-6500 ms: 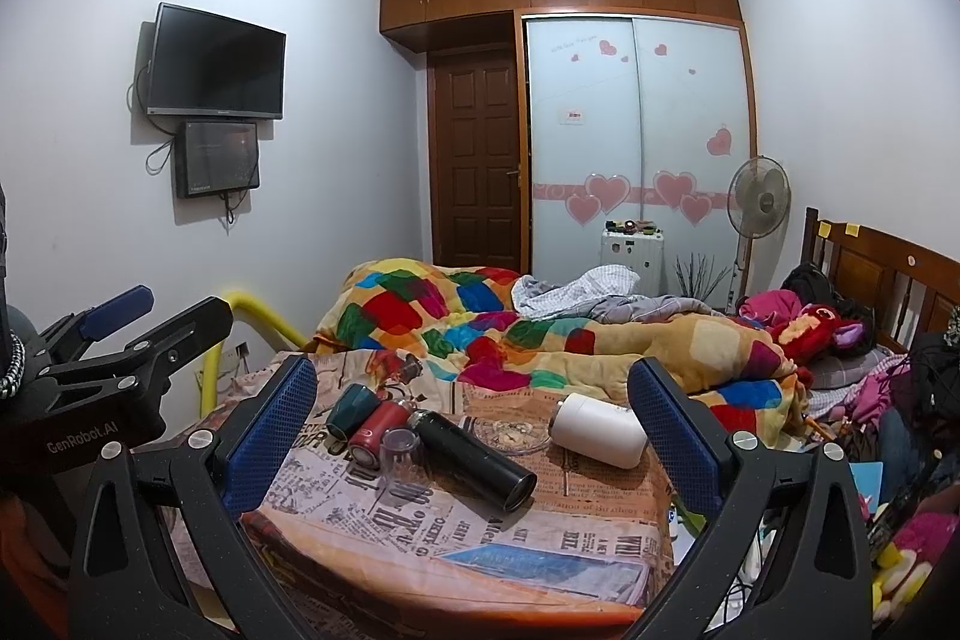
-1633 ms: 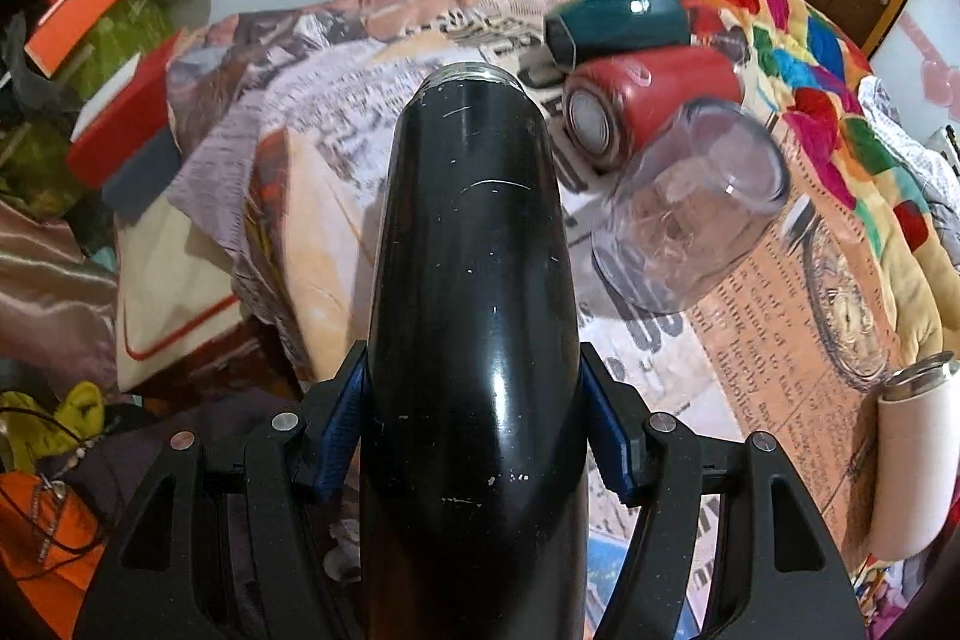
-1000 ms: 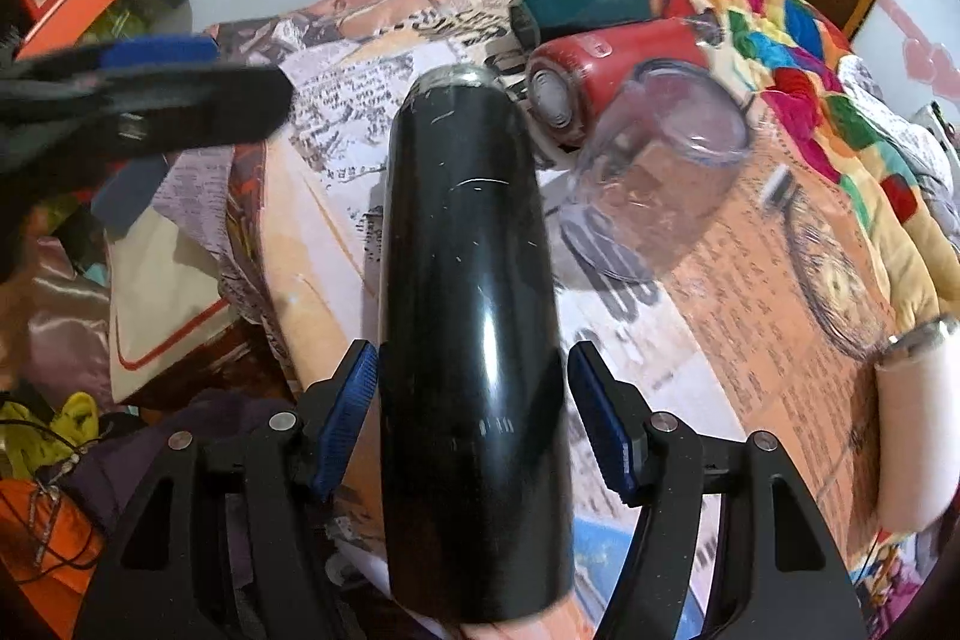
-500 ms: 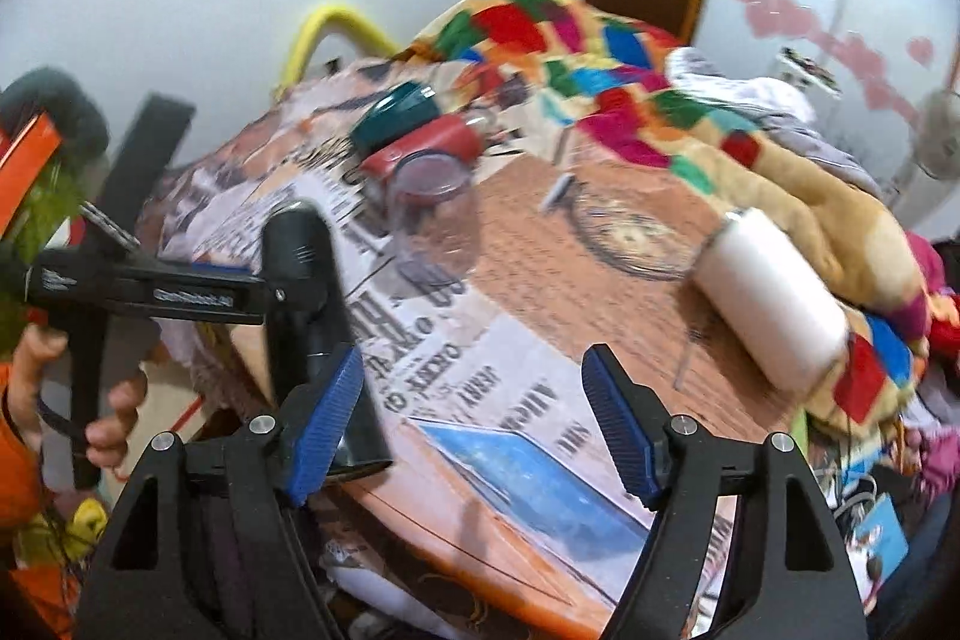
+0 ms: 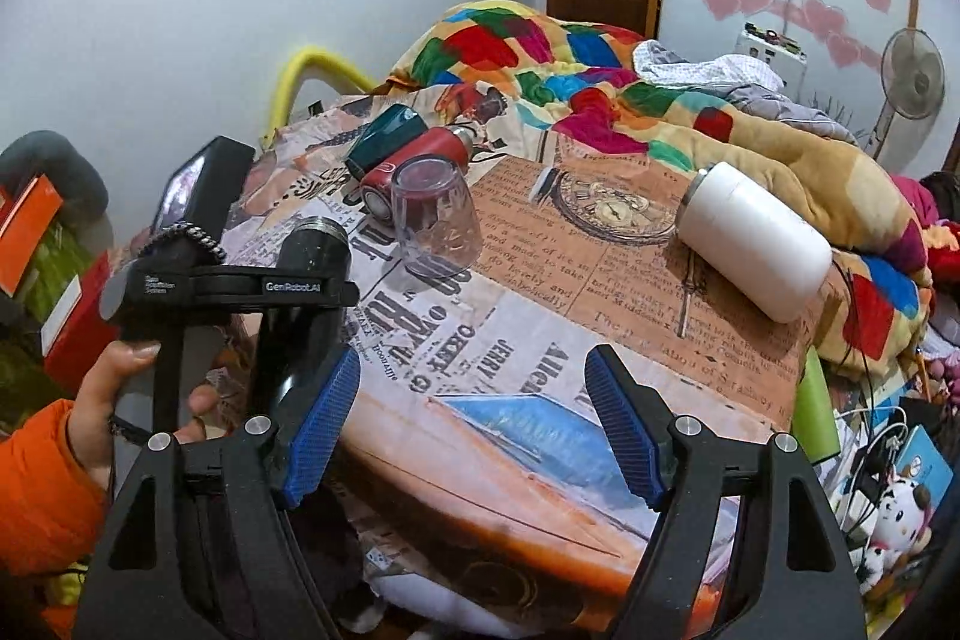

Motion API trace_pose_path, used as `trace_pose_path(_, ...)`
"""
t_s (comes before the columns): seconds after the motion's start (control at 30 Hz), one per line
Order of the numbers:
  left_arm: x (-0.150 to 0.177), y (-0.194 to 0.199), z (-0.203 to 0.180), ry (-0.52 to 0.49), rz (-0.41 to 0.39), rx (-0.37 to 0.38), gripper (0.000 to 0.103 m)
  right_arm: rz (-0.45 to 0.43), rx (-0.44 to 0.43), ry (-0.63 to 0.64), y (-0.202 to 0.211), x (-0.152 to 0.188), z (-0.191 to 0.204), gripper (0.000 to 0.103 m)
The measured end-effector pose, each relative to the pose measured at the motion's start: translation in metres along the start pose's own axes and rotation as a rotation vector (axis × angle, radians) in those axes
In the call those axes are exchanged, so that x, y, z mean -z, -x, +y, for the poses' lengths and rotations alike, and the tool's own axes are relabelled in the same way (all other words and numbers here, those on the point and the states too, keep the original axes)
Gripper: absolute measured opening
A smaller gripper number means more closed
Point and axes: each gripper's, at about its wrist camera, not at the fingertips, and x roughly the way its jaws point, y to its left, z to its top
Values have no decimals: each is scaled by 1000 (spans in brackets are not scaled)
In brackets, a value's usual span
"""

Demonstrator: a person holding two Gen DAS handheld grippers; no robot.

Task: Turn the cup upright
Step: 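Grasp the thermos with the left gripper while the right gripper releases it, then rotate the thermos upright with the left gripper and set it on the newspaper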

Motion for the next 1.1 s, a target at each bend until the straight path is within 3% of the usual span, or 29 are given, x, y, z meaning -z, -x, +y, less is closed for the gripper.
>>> trace_pose_path(0.27, 18, 75, -46, -260, -211, -37, 63, -22, 22, -21, 7, 1, -5, 75)
trace_pose_path(0.53, 20, 124, -87, -405, -349, 20, 64, -59, 41, -39, 17, -4, -12, 75)
trace_pose_path(0.87, -10, 102, -131, -479, -387, 53, 63, -97, 84, -86, 25, -14, -37, 75)
trace_pose_path(1.1, -9, 70, -135, -499, -346, 40, 64, -87, 95, -114, 23, -10, -50, 75)
